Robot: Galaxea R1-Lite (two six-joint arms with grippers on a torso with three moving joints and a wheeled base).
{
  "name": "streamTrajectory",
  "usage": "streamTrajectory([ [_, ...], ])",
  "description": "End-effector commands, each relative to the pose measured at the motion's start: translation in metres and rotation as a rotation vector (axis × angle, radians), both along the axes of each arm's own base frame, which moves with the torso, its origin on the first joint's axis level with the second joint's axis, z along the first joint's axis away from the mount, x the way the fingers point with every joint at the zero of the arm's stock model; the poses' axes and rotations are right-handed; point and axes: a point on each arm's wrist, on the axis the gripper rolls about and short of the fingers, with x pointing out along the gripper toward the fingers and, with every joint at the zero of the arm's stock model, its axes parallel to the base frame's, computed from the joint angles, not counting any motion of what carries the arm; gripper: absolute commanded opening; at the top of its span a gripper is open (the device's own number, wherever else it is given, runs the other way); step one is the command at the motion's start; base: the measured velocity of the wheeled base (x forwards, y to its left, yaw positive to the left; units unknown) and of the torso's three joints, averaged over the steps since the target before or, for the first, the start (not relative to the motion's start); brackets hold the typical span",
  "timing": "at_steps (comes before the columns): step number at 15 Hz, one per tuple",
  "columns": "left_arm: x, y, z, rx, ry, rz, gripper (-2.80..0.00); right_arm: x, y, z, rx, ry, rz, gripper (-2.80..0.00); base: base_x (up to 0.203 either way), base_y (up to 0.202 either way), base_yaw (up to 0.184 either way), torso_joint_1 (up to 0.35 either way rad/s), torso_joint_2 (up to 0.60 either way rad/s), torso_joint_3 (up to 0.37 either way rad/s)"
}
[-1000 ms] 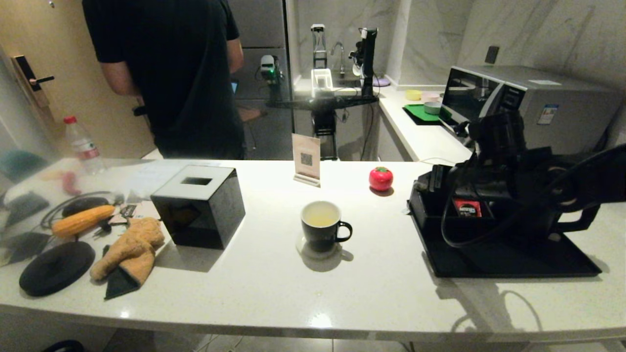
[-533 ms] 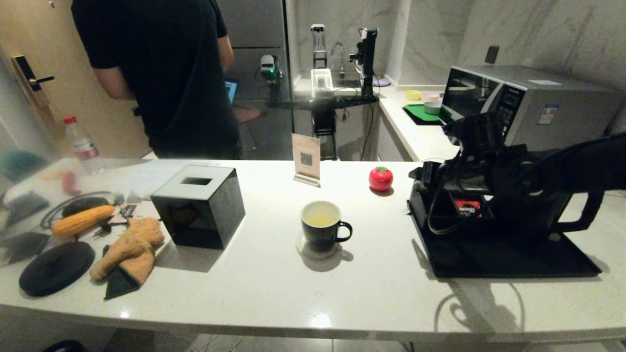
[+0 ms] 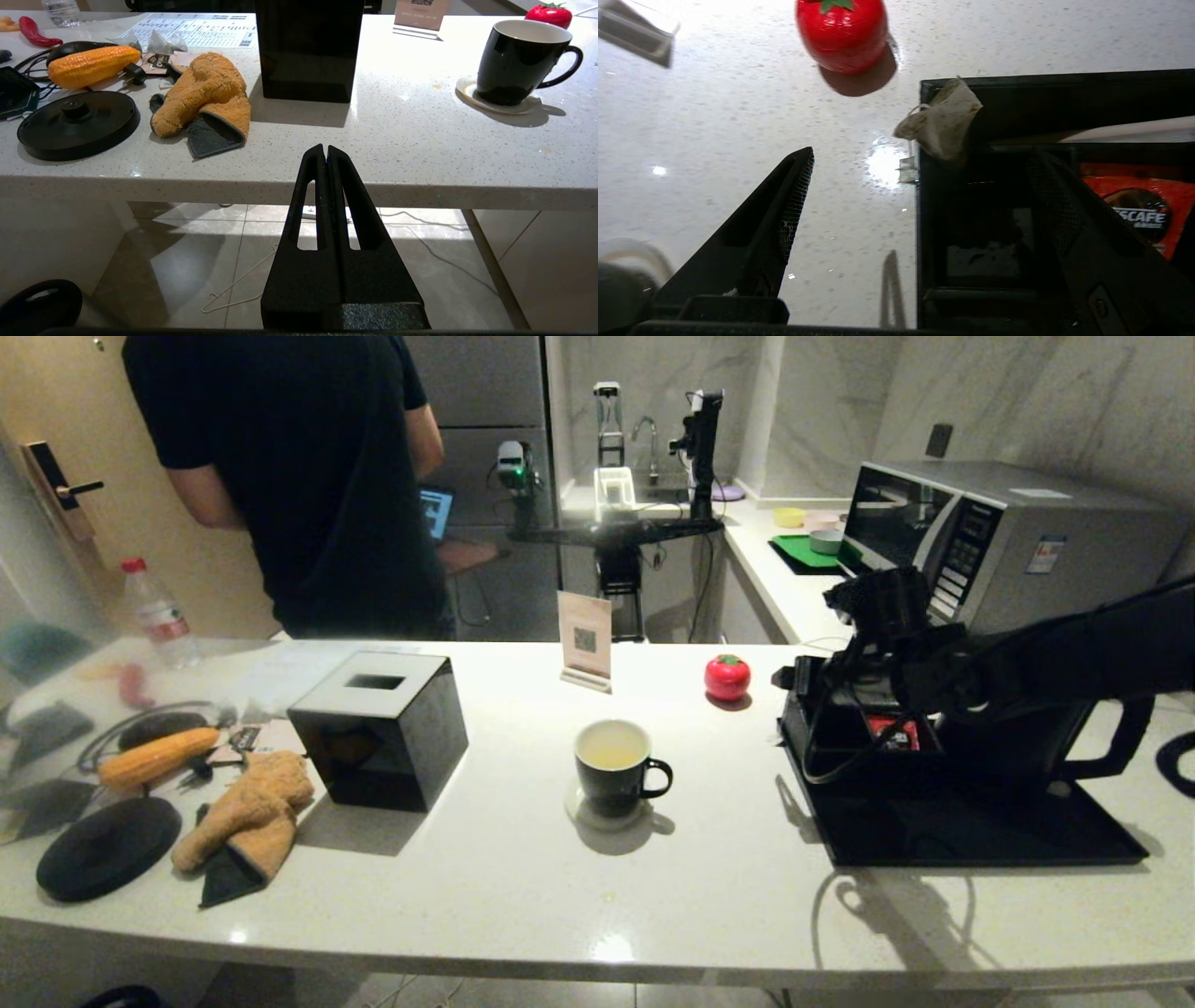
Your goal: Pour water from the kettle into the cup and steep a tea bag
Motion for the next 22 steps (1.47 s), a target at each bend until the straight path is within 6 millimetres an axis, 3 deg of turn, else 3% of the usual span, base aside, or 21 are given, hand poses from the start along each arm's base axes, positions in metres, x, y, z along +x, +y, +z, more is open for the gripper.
streamTrajectory([
  [1, 0.0, 0.0, 0.0, -0.001, 0.0, 0.0, -2.8, 0.006, 0.002, -0.006, 0.002, -0.021, -0.004, 0.0, 0.0, 0.0, 0.0, 0.0, 0.0, 0.0],
  [22, 0.0, 0.0, 0.0, -0.001, 0.0, 0.0, -2.8, 0.019, -0.006, -0.021, -0.019, -0.071, -0.045, 0.0, 0.0, 0.0, 0.0, 0.0, 0.0, 0.0],
])
